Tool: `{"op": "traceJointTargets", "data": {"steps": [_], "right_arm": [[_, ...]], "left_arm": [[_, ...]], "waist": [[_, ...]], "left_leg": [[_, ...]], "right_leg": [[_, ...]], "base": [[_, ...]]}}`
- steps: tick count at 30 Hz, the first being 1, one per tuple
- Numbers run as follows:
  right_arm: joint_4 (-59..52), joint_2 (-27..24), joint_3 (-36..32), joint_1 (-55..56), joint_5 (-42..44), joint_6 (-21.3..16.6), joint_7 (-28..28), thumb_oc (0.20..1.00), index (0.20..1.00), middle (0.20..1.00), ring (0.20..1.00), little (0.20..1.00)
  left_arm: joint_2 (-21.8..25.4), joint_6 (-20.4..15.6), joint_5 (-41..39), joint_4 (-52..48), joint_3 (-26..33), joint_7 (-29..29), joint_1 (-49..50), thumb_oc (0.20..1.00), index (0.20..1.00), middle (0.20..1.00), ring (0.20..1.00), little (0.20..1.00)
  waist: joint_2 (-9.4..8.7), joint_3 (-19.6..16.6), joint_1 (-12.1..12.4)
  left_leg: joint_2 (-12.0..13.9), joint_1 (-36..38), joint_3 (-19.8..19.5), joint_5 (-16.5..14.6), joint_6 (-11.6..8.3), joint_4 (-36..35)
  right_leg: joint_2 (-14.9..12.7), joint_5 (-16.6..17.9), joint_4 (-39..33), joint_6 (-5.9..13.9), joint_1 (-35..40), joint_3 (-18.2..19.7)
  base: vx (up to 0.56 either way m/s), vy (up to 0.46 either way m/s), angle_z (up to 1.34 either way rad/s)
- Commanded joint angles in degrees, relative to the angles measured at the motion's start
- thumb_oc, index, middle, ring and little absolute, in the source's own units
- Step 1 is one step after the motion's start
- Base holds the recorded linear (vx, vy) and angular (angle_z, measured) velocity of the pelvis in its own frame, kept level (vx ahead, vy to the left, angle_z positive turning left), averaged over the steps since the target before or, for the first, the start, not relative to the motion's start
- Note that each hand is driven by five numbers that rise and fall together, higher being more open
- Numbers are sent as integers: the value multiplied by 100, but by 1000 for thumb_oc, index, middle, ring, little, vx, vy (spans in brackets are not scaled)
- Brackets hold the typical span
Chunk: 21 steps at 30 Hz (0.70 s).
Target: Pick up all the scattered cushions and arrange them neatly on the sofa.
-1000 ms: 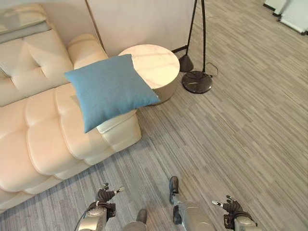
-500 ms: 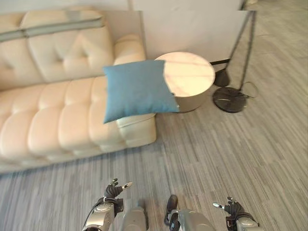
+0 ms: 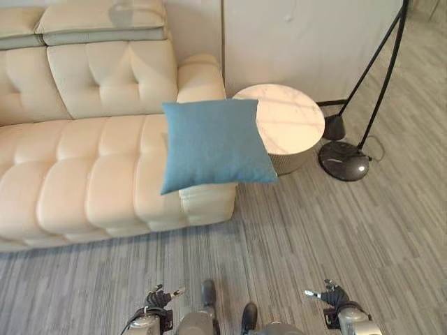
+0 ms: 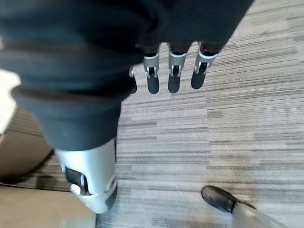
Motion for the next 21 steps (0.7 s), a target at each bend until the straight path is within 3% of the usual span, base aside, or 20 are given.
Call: {"op": "traceJointTargets", "data": {"steps": [1,3,5,7,9,13,19,21], "right_arm": [[-379,-42,20,-232,-133,-111,26,1000,1000,1000,1000,1000],[-379,-9,-2,-250,-95,-102,-3,1000,1000,1000,1000,1000],[-363,-6,-34,-243,-55,-91,-22,1000,1000,1000,1000,1000],[-272,11,-96,-246,32,-80,-85,1000,1000,1000,1000,1000],[-224,22,-134,-226,106,-87,-104,1000,1000,1000,1000,1000],[-329,-21,-194,-150,71,-81,-84,1000,1000,1000,1000,1000],[-263,-77,-200,-147,8,-79,-45,1000,1000,1000,1000,1000],[-326,-201,-164,-175,46,-106,-25,1000,1000,1000,1000,1000]], "left_arm": [[329,-63,105,-279,-43,112,-25,1000,1000,1000,1000,1000],[353,-74,104,-367,-69,123,-85,1000,1000,1000,1000,1000],[361,-75,80,-431,-72,125,-102,1000,1000,1000,1000,1000],[377,-86,57,-510,-110,114,-172,1000,1000,1000,1000,1000],[389,-73,106,-544,-136,78,-245,1000,1000,1000,1000,1000],[415,-99,298,-706,-158,-24,-294,1000,1000,1000,1000,1000],[301,-104,362,-626,-160,-59,-154,1000,1000,1000,1000,1000],[240,-96,230,-563,-127,-60,-83,1000,1000,1000,1000,1000]], "waist": [[-80,6,-79],[16,141,-111],[65,218,-123],[148,322,-169],[122,342,-270],[71,291,-363],[121,67,-351],[193,8,-380]], "left_leg": [[-216,-115,27,-555,-185,-25],[-139,-32,50,-606,-156,-25],[-116,37,33,-611,-165,-25],[-49,157,0,-664,-191,-25],[-72,332,-15,-765,-235,-25],[-116,528,-70,-878,-306,-25],[-84,762,-81,-1047,-353,-25],[88,673,-113,-1273,-491,633]], "right_leg": [[-868,270,1829,591,-309,-71],[-766,217,1923,449,-765,46],[-718,169,1788,426,-857,27],[-485,127,1137,405,-1092,158],[-163,460,-21,526,-1221,568],[-139,954,-967,667,-1279,665],[-157,1089,-1210,620,-947,432],[-79,799,-1128,465,-710,392]], "base": [[134,206,-11],[80,124,30],[89,41,49],[224,1,42],[278,-61,30],[235,-97,30],[235,-146,10],[464,-465,-26]]}}
